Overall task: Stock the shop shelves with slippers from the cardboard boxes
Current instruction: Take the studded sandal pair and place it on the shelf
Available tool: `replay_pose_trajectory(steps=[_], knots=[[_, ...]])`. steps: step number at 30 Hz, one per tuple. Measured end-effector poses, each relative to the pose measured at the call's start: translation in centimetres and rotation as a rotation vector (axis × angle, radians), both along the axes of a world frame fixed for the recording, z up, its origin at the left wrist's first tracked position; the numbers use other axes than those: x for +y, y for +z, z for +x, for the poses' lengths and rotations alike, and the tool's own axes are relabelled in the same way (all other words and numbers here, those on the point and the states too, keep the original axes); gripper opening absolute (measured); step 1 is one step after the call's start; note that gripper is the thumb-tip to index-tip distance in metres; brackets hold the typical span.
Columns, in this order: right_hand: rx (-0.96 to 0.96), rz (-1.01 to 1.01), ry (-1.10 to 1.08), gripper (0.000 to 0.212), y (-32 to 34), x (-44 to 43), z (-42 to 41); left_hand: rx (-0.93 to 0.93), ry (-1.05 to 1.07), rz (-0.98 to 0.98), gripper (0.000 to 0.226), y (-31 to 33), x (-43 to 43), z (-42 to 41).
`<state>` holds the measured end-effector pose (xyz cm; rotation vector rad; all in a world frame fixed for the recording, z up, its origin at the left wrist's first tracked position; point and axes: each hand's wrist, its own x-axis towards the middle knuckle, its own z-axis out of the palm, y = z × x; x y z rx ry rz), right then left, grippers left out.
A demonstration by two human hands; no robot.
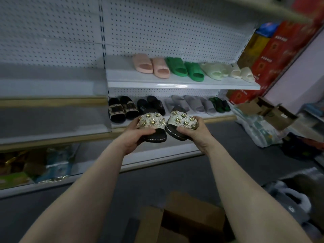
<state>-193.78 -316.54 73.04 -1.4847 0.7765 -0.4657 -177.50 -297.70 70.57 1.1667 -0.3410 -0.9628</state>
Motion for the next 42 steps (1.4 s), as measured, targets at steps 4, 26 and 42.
replay_pose_trajectory(steps=[4,26,42], knots=[[-0.015,-0.047,0.002,0.088,1.8,1.9,6.9,-0.124,0.043,0.015,0.077,2.0,2.1,7.5],[0.181,-0.354,0.103,0.085,3.6,1.1,31.5,-0.212,0.324,0.003,0.072,3.2,3.3,31.0],[0.33,-0.602,0.313,0.087,5.2,-7.9,46.6,-0.242,0.455,0.035,0.073,1.7,-6.0,42.5]])
